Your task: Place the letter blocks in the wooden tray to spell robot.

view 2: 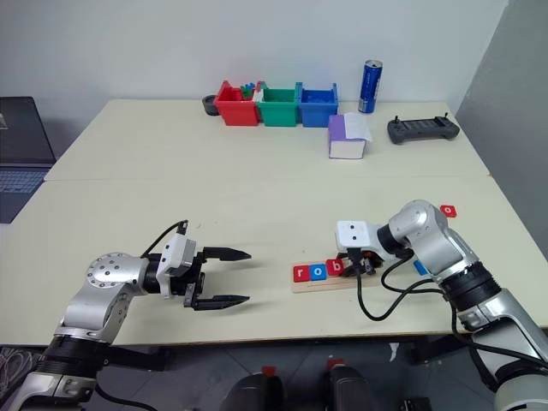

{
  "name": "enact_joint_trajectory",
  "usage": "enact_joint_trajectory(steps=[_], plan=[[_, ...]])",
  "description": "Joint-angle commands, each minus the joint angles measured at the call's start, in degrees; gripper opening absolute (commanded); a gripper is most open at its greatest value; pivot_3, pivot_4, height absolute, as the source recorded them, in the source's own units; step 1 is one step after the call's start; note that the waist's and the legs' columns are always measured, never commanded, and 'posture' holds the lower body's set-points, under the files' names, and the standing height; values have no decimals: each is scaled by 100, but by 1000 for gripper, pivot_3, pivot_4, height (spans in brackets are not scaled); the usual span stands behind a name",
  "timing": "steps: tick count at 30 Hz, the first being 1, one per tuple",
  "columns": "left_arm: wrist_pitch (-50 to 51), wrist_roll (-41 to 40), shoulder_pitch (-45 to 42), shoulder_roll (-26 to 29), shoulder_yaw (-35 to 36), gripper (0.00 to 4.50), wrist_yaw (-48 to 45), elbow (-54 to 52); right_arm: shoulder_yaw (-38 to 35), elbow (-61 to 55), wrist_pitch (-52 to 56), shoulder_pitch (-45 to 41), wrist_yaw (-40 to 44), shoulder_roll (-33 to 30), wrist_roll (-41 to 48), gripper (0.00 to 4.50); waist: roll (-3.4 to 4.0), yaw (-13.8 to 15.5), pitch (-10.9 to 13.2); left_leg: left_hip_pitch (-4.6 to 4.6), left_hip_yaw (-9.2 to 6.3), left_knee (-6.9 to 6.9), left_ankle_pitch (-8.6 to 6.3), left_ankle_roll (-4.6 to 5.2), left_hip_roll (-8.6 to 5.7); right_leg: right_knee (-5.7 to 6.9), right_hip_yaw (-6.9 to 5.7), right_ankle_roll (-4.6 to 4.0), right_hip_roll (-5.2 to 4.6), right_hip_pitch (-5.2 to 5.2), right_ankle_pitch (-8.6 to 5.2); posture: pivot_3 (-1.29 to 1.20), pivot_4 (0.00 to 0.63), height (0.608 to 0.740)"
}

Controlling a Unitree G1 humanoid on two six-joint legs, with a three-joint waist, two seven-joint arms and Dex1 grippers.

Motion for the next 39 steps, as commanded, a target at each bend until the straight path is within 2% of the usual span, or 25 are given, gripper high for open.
enact_joint_trajectory(steps=[1, 17, 27, 31, 39], plan=[[-73, 14, -10, 12, 15, 4500, 39, -139, -1, -1, -136, -160, 6, 14, -97, 1470, 0, -2, 0, 0, 0, 0, 0, 0, 0, 0, 0, 0, 0, 0, 0, 0, 150, 740], [-117, 43, -73, 31, 81, 4500, 70, -3, -30, -128, -161, -199, 213, -18, -164, 1470, 0, -4, 0, 0, 0, 0, 0, 0, 0, 0, 0, 0, 0, 0, 0, 0, 150, 740], [-147, 62, -105, 28, 74, 4500, 95, 44, 102, -325, 6, -269, 207, -81, -503, 1470, 0, -5, 0, 0, 0, 0, 0, 0, 0, 0, 0, 0, 0, 0, 0, 0, 150, 740], [-157, 61, -92, 31, 81, 4500, 93, 57, 176, -669, 313, -319, 356, -218, -587, 1470, 0, -4, 0, -1, -1, 0, 0, 0, 0, 0, 0, 0, 0, 0, 0, 0, 150, 740], [-225, 64, -111, -4, 65, 4500, 94, 150, 439, -1115, 1117, -545, 376, -63, -839, 1470, 0, -34, 0, 1, -2, 0, 0, 0, 1, 2, -2, 0, 0, -1, 0, 0, 150, 740]])
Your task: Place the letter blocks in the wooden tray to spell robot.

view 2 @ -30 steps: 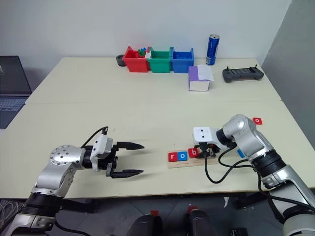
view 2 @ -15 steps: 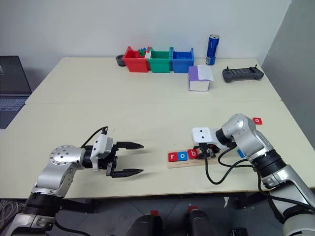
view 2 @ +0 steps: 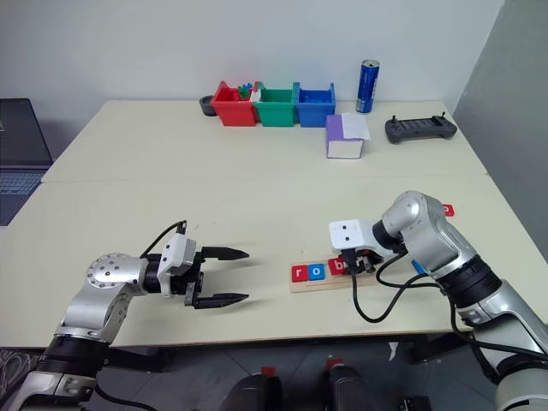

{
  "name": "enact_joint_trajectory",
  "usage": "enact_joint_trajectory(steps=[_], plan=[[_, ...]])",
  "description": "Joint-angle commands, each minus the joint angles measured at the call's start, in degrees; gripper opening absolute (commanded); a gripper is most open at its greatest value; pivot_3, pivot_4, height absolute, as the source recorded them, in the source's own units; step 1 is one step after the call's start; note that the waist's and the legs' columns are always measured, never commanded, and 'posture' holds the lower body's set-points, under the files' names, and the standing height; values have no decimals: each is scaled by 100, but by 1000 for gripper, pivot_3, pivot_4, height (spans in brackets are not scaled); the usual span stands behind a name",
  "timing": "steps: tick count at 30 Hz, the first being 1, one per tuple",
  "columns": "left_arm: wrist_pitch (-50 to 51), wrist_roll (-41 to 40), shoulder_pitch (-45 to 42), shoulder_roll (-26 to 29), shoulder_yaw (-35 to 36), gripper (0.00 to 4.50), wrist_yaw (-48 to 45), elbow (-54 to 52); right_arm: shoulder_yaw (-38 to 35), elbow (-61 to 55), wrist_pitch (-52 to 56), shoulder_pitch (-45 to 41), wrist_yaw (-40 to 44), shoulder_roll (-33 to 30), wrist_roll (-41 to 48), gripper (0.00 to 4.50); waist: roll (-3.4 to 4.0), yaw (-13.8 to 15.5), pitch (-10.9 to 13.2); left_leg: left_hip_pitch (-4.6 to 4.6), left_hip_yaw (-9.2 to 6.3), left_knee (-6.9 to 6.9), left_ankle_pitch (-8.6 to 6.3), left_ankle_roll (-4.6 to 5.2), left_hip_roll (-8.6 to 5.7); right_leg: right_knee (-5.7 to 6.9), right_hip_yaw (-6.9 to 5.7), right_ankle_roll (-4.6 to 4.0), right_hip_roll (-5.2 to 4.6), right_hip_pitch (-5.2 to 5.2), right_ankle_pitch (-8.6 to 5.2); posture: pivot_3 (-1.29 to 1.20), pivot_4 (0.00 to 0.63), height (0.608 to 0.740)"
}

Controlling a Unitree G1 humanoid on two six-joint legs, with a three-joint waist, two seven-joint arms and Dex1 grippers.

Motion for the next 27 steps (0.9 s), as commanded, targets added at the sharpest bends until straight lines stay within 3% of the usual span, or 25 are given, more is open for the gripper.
enact_joint_trajectory(steps=[1, 27], plan=[[-100, -23, -89, -8, 59, 4500, -4, -31, 81, -246, 263, -162, 56, 7, -79, 1470, 0, 5, 0, -1, 0, 0, 0, 0, 0, -1, 0, 0, 0, 0, 0, 0, 150, 740], [-179, 0, -65, -61, 40, 4500, 34, 31, 416, -47, 513, -167, -179, 128, -367, 1470, -5, -4, -3, -2, -1, 1, 0, 0, -1, -1, -1, 0, -1, -1, 0, 0, 150, 740]])
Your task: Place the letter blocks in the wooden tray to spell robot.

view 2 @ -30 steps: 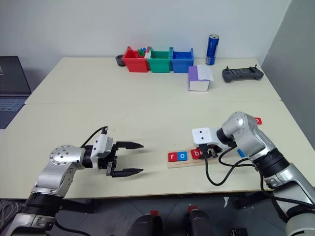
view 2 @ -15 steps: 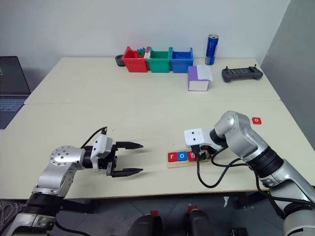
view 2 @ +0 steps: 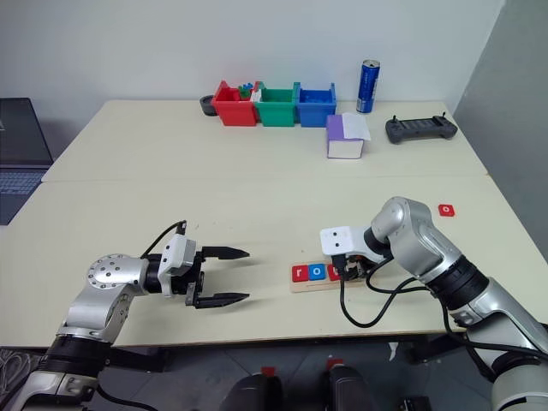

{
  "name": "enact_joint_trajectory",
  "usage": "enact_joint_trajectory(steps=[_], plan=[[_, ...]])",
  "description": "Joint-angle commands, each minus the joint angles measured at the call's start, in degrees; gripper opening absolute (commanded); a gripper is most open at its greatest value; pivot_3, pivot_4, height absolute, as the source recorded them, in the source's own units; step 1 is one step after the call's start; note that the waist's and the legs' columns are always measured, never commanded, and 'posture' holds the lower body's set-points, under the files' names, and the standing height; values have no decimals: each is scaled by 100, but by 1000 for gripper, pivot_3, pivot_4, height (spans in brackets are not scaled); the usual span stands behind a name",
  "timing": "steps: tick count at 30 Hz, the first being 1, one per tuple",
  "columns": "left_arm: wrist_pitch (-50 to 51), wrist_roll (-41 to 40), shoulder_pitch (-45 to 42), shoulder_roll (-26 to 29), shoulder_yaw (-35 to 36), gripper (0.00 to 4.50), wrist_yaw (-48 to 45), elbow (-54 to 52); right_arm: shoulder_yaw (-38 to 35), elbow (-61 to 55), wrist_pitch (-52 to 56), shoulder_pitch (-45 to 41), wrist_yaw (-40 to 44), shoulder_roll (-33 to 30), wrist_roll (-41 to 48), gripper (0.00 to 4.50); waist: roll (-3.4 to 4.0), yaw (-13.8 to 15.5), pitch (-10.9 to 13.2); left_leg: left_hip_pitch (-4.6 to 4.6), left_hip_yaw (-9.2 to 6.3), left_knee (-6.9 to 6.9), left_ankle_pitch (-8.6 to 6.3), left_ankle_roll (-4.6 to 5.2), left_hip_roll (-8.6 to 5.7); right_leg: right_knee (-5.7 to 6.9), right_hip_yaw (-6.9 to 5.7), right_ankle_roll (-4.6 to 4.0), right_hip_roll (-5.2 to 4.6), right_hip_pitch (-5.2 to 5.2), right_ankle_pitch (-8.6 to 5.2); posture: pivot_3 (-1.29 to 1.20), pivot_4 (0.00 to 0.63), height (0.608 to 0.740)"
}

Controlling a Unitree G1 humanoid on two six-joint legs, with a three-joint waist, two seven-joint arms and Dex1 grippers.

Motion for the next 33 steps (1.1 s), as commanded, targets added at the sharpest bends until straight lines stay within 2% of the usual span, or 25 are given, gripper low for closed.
enact_joint_trajectory(steps=[1, 31, 33], plan=[[-65, -9, -58, -12, 41, 4500, 23, -47, -12, 10, -51, -143, -69, 42, -53, 1470, -2, -7, -1, 1, 0, 0, 0, 0, 0, 0, 0, 0, 0, 0, 0, 0, 150, 740], [-71, 45, -51, -34, 37, 4500, 53, -34, 76, 176, -118, -219, -165, 133, -176, 1470, -2, -10, -1, 0, 0, -1, 0, 0, 1, 0, -1, 0, 0, 0, 0, 0, 150, 740], [-75, 52, -41, -34, 41, 4500, 61, -34, 63, 200, -134, -232, -174, 132, -188, 2228, -2, -10, -1, 0, 0, 0, 0, 0, 1, 0, 0, 0, 0, 0, 0, 0, 150, 740]])
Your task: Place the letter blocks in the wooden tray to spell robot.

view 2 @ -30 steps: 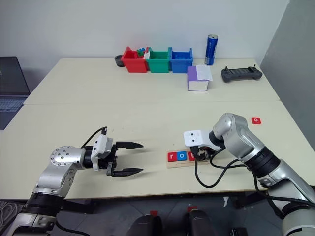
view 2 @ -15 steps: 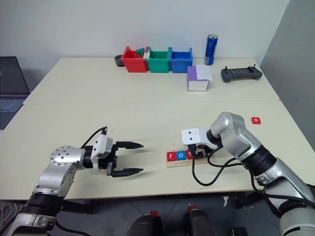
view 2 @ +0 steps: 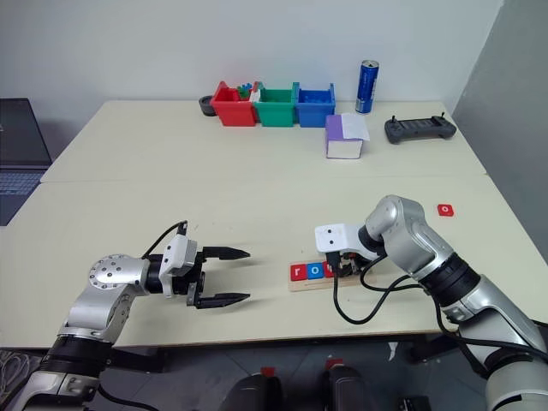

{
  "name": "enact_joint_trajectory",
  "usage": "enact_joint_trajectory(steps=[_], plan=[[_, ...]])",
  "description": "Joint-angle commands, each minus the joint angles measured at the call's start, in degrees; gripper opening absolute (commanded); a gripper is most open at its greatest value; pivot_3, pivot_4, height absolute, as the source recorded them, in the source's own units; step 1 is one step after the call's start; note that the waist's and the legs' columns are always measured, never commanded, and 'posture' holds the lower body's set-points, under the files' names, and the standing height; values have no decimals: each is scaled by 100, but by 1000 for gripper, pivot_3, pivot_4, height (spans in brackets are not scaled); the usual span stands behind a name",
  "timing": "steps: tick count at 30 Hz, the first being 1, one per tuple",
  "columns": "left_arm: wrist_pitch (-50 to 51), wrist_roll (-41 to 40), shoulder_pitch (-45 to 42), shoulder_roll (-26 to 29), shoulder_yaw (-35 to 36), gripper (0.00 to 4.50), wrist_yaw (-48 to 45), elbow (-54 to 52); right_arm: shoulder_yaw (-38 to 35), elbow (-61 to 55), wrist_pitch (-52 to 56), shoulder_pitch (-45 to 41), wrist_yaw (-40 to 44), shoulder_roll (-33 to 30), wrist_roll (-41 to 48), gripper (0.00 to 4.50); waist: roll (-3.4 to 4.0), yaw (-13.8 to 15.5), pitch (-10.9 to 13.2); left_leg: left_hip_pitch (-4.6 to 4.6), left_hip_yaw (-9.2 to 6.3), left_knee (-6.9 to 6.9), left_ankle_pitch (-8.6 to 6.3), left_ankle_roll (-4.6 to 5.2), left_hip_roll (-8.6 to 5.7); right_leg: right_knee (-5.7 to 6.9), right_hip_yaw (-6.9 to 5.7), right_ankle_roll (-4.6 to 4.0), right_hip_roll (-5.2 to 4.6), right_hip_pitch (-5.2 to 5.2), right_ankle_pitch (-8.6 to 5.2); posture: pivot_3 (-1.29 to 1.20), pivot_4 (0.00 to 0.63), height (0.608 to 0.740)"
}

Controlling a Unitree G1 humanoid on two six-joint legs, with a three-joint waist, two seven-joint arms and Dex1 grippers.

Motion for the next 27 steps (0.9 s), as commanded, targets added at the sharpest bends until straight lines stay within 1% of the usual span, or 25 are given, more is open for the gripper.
enact_joint_trajectory(steps=[1, 5, 7, 12, 17, 20, 22, 25, 27], plan=[[-69, 6, -33, -1, 45, 4500, 53, -54, 4, 7, -43, -107, -49, -67, -128, 2558, 0, 1, 0, 0, 0, 0, 0, 0, 0, 0, 0, 0, 0, 0, 0, 0, 150, 740], [-69, 20, -35, -10, 55, 4500, 58, -49, -88, 12, -17, -130, -14, -48, -40, 3896, 0, 6, 0, -1, 0, 0, 0, 0, 0, 0, 0, 0, 0, 0, 0, 0, 150, 740], [-73, 25, -35, -6, 54, 4500, 56, -44, -156, -24, 28, -136, 24, -55, 42, 4453, 0, 5, 0, -1, 0, -1, 0, 0, 0, -1, 0, 0, 0, 0, 0, 0, 150, 740], [-82, 32, -36, 2, 60, 4500, 52, -25, -451, -286, 204, -143, 171, -147, 424, 4453, 0, 5, 0, -1, 0, -1, 0, 0, 0, -1, 0, 0, 0, -1, 0, 0, 150, 740], [-94, 36, -47, 12, 76, 4500, 57, -4, -1170, -783, 595, 79, 242, -287, 1250, 4453, 0, 6, 0, -2, -2, -1, 0, 0, 0, -2, 0, 0, 0, -1, 0, 0, 150, 740], [-92, 26, -20, 19, 87, 4500, 60, -25, -1626, -826, 690, 373, 46, -330, 1645, 4453, -1, 12, -1, -2, -4, -1, 0, 0, 0, -3, -2, 0, 0, 1, 0, 0, 150, 740], [-90, 25, -17, 17, 86, 4500, 61, -22, -1872, -641, 675, 503, -256, -179, 1816, 4453, -2, 7, -1, -2, -3, 0, 0, 0, -1, -3, -2, 0, -1, 2, 0, 0, 150, 740], [-90, 26, -29, 10, 69, 4500, 56, -12, -1792, -333, 412, 743, -567, -161, 1710, 3854, -2, -6, -1, 1, -2, -1, 0, 0, 1, -1, -2, 0, -1, 2, 0, 0, 150, 740], [-87, 28, -49, 11, 64, 4500, 49, -2, -1766, -193, 381, 780, -753, -79, 1698, 3183, -2, -1, -1, -1, -3, -3, 0, 0, 0, -1, -3, 0, 0, 1, 0, 0, 150, 740]])
